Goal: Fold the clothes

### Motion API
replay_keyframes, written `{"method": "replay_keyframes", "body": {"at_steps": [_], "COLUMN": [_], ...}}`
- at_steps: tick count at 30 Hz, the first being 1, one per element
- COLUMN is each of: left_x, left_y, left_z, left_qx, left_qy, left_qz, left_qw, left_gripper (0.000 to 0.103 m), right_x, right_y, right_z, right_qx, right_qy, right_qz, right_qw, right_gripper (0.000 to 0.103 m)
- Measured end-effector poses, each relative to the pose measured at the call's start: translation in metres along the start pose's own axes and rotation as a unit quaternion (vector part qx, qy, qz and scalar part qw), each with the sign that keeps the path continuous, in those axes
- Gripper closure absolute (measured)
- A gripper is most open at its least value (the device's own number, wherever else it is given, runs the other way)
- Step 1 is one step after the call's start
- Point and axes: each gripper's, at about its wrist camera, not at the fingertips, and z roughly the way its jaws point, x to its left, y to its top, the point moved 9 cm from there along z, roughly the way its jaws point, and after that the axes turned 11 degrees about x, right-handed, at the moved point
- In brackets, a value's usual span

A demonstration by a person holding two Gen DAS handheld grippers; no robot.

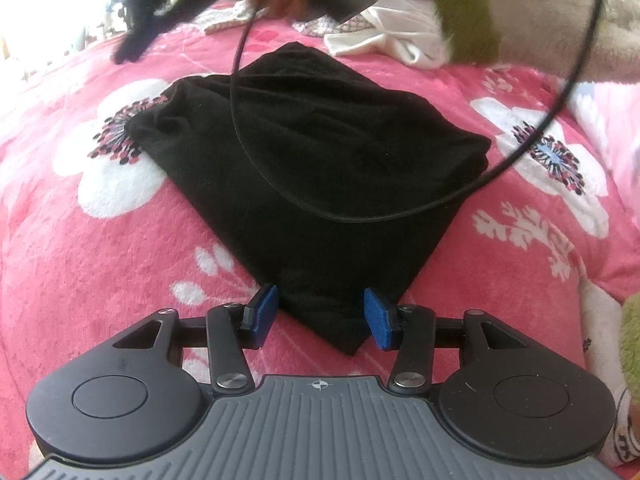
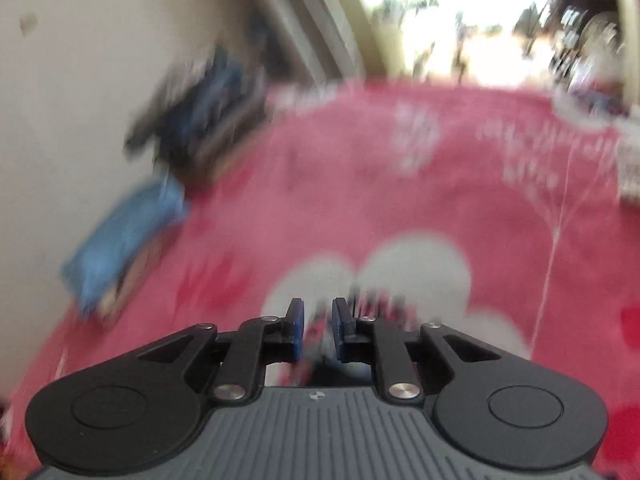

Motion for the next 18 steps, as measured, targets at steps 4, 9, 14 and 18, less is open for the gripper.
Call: {"method": "replay_keyframes", "body": {"at_steps": [4, 9, 14, 18], "left_x": [-0.001, -0.003, -0.002, -0.003], "left_y": [-0.002, -0.005, -0.007, -0.01], "left_z": [0.0, 0.0, -0.003, -0.002], "left_qx": [-0.003, -0.005, -0.002, -0.002], "left_qy": [0.001, 0.006, 0.002, 0.0], "left_qz": [0.008, 0.019, 0.01, 0.013], "left_qw": [1.0, 0.9998, 0.9999, 0.9999], "left_gripper": [0.055, 0.055, 0.055, 0.054], "right_x": [-0.003, -0.021, -0.027, -0.023], "right_y": [-0.022, 0.025, 0.009, -0.025], "right_z": [0.034, 0.019, -0.01, 0.026], "right_qx": [0.096, -0.087, 0.007, 0.104], "right_qy": [-0.058, -0.093, -0.028, -0.031], "right_qz": [-0.023, 0.065, 0.073, 0.032], "right_qw": [0.993, 0.99, 0.997, 0.994], "right_gripper": [0.086, 0.084, 0.081, 0.079]}}
